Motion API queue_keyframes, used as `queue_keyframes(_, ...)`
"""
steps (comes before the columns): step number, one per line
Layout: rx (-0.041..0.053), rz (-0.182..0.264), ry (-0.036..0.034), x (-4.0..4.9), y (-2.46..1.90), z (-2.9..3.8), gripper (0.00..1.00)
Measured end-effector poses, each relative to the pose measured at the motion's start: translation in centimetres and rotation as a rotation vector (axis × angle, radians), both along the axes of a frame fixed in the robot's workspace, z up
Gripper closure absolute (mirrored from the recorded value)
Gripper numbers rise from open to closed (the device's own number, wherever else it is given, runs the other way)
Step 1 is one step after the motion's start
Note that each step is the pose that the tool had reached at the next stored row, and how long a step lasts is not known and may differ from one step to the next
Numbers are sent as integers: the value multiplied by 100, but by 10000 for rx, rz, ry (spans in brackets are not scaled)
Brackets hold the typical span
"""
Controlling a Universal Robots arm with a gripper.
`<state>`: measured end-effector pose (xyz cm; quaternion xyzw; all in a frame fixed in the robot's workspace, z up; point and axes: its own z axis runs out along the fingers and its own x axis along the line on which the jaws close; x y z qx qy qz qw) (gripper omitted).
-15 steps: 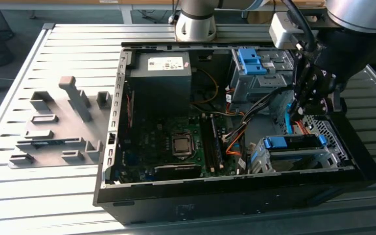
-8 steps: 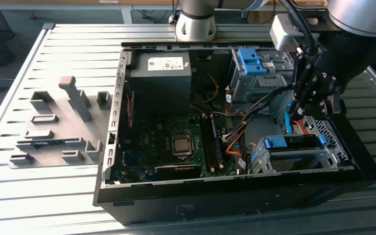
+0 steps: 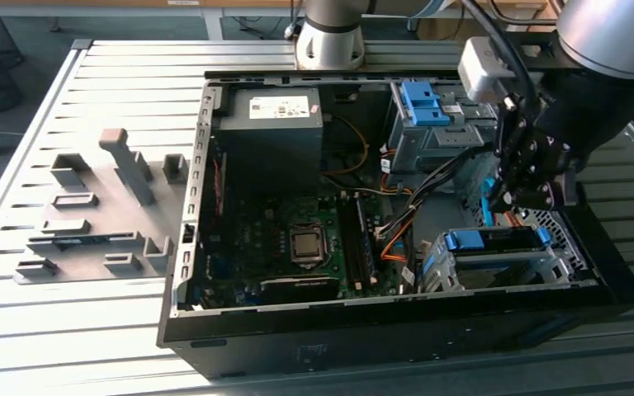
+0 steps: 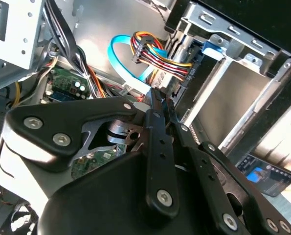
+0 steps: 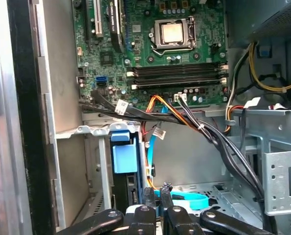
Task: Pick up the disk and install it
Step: 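Insert the second disk wire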
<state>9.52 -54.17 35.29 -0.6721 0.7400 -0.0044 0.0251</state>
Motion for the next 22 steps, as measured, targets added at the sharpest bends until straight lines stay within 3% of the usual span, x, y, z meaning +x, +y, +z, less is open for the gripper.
queue_keyframes(4, 461, 1, 0, 0, -36, -14, 84)
queue_keyframes(5, 515, 0, 0, 0, -49, -21, 84)
queue_keyframes(13, 523, 97, -22, 0, -163, -66, 84)
queue_keyframes(16, 524, 168, -67, -3, -183, -69, 84)
queue_keyframes(22, 525, 234, -74, -5, -230, -83, 84)
